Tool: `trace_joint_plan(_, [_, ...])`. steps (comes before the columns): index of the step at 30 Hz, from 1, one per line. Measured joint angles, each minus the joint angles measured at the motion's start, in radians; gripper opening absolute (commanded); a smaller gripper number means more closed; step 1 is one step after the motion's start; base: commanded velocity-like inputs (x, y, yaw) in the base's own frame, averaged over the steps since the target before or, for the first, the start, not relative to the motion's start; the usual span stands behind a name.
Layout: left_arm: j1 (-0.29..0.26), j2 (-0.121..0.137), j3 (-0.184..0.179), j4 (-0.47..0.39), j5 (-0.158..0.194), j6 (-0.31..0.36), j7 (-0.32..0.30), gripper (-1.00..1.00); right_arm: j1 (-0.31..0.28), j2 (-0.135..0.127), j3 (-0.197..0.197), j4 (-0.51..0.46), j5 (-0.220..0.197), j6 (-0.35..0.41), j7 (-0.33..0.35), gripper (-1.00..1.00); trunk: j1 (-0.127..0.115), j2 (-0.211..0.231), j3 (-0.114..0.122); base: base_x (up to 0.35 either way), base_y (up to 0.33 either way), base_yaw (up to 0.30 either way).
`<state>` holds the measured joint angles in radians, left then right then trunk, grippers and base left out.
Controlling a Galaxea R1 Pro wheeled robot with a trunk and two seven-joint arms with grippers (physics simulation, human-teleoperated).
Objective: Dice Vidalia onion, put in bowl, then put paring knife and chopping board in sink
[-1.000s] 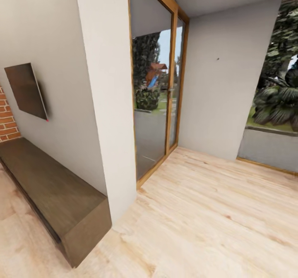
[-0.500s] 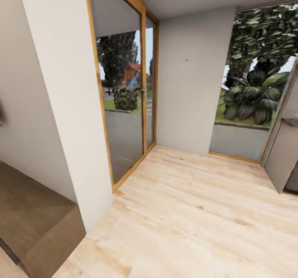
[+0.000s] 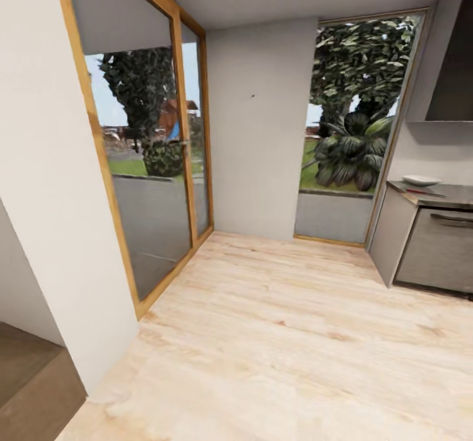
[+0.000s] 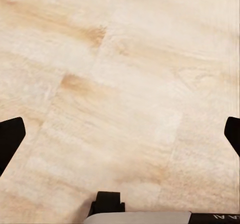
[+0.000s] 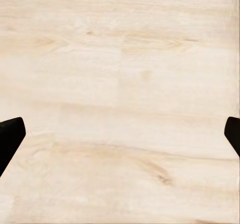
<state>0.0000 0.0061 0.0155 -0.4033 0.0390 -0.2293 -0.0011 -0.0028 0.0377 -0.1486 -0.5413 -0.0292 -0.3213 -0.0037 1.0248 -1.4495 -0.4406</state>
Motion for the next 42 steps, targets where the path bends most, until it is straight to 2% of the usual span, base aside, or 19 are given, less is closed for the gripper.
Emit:
trace_joint_plan(33, [0.0,0.0,-0.001,0.0,0.0,0.0,0.0,1.0,0.0,0.0,0.001,0.0,0.0,0.0,0.0,1.0,0.0,0.0,0.0,0.214,-0.205,-0.299])
trace_joint_plan(42, [0.0,-0.006,-0.001,0.0,0.0,0.0,0.0,1.0,0.0,0.002,0.002,0.0,0.0,0.0,-0.001,1.0,0.0,0.0,0.0,0.189,-0.205,-0.073])
